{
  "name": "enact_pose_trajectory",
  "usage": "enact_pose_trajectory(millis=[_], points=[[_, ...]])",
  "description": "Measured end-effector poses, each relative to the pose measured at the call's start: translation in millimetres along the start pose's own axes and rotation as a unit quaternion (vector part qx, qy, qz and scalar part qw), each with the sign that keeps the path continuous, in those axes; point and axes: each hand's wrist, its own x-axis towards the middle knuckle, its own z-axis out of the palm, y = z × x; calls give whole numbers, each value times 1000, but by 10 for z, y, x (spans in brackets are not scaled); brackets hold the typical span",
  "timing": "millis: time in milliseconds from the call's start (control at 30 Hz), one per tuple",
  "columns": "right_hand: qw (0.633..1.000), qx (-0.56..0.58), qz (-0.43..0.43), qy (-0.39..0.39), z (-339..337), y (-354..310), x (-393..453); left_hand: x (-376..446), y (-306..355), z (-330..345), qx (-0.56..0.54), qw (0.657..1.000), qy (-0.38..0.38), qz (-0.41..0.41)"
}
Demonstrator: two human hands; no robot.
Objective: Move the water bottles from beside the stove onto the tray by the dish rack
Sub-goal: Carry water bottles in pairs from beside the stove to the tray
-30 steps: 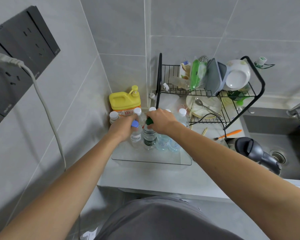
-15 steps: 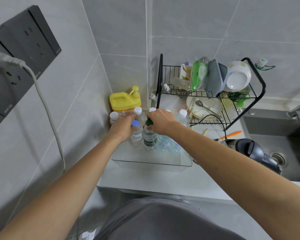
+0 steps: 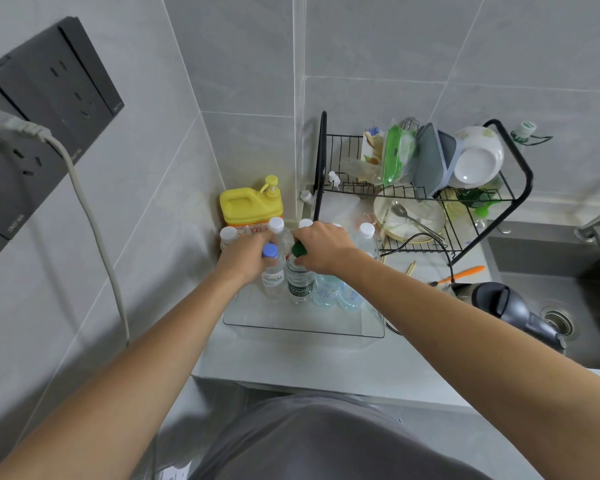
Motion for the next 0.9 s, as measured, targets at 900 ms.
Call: enact_pose_trajectory(millis=[900], points=[[973,86,101,190,-157,35,-657,-288,588,-225,-51,964,248,76]])
